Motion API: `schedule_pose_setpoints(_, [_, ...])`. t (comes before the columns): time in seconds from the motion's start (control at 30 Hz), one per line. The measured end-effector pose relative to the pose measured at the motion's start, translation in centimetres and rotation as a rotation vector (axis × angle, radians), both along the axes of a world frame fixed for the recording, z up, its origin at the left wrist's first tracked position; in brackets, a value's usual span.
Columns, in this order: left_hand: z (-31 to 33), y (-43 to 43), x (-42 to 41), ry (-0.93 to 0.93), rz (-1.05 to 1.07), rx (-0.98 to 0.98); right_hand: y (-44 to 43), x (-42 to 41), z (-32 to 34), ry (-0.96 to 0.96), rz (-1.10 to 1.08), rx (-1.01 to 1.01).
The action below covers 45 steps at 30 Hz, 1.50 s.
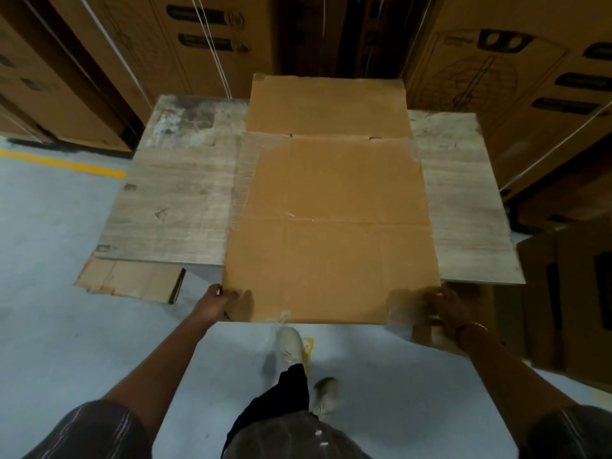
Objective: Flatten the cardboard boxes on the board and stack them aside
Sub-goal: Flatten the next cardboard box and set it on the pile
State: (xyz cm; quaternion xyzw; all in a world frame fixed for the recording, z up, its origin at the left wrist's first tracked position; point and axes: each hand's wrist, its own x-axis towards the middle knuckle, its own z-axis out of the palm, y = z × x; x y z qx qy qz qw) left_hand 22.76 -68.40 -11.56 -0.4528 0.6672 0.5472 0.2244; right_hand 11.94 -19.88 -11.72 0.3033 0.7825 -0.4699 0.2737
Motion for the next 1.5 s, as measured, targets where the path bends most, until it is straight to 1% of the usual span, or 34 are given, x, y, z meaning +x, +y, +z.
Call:
schedule_pose_setpoints(0.07, [-0.4, 0.0, -0.8, -0.017, 0.008, -0.036, -0.1, -0.7, -0.4, 0.005, -0.084, -0.035])
schedule_pose_setpoints(0.1, [-0.6, -0.2, -1.2, -0.024, 0.024, -0.057, 0.1, -1.0, -0.6, 0.039, -0.131, -0.038])
schedule_pose_setpoints(0.2, [-1.3, -1.4, -2.1, 0.0, 0.149, -0.072, -0.2, -1.9, 1.8, 0.055, -0.237, -0.036])
schedule_pose_setpoints(0.27, [-1.2, -1.5, -2.8, 0.035, 0.225, -0.028, -0.6, -2.4, 3.6, 0.047, -0.199, -0.099])
schedule_pose_setpoints(0.3, [-1.3, -1.5, -3.0, 0.062, 0.254, 0.002, -0.7, -2.7, 4.1, 0.046, -0.139, -0.135])
schedule_pose_setpoints(0.37, [-0.4, -1.1, -3.3, 0.108, 0.263, 0.053, -1.0, -3.3, 4.6, 0.02, -0.062, -0.155])
schedule_pose_setpoints(0.43, [0.1, -0.8, -3.2, 0.157, 0.259, 0.088, -1.2, -3.5, 4.7, 0.021, 0.006, -0.076])
schedule_pose_setpoints(0.47, [0.5, -0.2, -3.1, 0.181, 0.253, 0.066, -1.5, -3.3, 4.8, 0.031, 0.021, -0.026])
schedule_pose_setpoints(0.53, [1.9, 1.7, -2.6, 0.237, 0.187, -0.07, -2.4, -2.6, 4.5, 0.104, 0.025, 0.066])
schedule_pose_setpoints(0.63, [4.0, 4.9, -1.1, 0.332, 0.032, -0.391, -5.0, -0.3, 5.3, 0.269, 0.19, 0.257])
schedule_pose_setpoints(0.67, [4.6, 5.5, -0.4, 0.361, 0.022, -0.443, -5.6, 0.4, 5.5, 0.312, 0.2, 0.264])
schedule_pose_setpoints(0.77, [6.6, 4.8, 1.9, 0.416, 0.052, -0.515, -7.0, 2.0, 7.0, 0.384, 0.158, 0.161])
schedule_pose_setpoints(0.9, [9.6, 0.3, 5.4, 0.485, 0.155, -0.515, -10.2, 3.2, 9.3, 0.448, 0.203, 0.047])
schedule_pose_setpoints(1.13, [14.2, -9.0, 12.5, 0.569, 0.297, -0.595, -20.9, 5.1, 11.8, 0.61, 0.313, -0.052])
schedule_pose_setpoints(1.3, [16.4, -18.2, 18.9, 0.582, 0.402, -0.606, -31.4, 8.0, 12.4, 0.677, 0.388, -0.111])
schedule_pose_setpoints(1.5, [18.3, -31.1, 24.7, 0.557, 0.431, -0.682, -45.7, 11.5, 12.0, 0.689, 0.423, -0.161])
